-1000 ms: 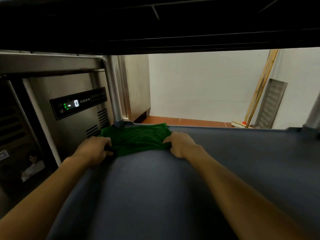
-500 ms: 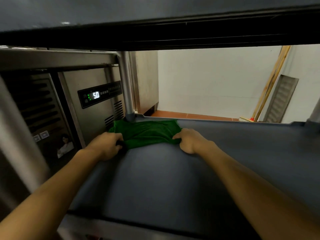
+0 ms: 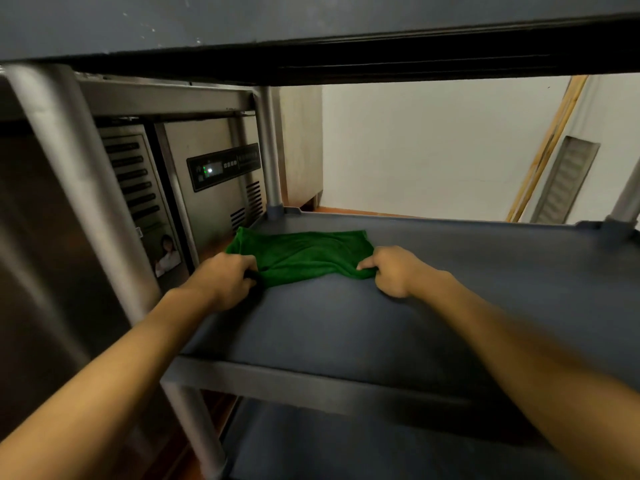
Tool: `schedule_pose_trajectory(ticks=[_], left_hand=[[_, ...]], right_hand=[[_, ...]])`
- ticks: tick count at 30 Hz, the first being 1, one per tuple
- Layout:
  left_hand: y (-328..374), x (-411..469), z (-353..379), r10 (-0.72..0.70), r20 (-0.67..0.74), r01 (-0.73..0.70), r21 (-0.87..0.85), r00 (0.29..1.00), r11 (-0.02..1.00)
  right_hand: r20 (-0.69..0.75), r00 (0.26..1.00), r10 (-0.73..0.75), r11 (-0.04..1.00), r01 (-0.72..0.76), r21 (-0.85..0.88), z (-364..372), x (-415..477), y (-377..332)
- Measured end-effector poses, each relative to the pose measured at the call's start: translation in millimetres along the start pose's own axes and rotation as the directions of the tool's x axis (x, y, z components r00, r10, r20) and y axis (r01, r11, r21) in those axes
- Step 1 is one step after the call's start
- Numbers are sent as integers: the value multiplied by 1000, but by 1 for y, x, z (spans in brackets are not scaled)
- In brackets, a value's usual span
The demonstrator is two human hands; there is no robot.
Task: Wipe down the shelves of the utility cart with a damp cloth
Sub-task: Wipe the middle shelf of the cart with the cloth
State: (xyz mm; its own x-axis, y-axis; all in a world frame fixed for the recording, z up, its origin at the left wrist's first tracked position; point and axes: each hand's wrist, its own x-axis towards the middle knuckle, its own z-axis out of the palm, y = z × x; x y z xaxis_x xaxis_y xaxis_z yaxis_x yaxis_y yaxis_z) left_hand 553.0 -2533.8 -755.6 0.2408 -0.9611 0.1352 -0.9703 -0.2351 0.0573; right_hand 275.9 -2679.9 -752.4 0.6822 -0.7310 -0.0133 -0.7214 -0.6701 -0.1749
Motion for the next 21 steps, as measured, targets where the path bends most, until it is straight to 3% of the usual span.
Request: schedule_pose_trajectory(ticks=[16,21], left_hand=[[13,-69,-12,77,-33,-74,96,996,993],[16,-83,0,133,-158,-114,122,978,986]], right_hand=[[-12,996,-84,991,82,-106,4,-64,-7],[-16,999,-49,997,48,-69,5,-74,-12]])
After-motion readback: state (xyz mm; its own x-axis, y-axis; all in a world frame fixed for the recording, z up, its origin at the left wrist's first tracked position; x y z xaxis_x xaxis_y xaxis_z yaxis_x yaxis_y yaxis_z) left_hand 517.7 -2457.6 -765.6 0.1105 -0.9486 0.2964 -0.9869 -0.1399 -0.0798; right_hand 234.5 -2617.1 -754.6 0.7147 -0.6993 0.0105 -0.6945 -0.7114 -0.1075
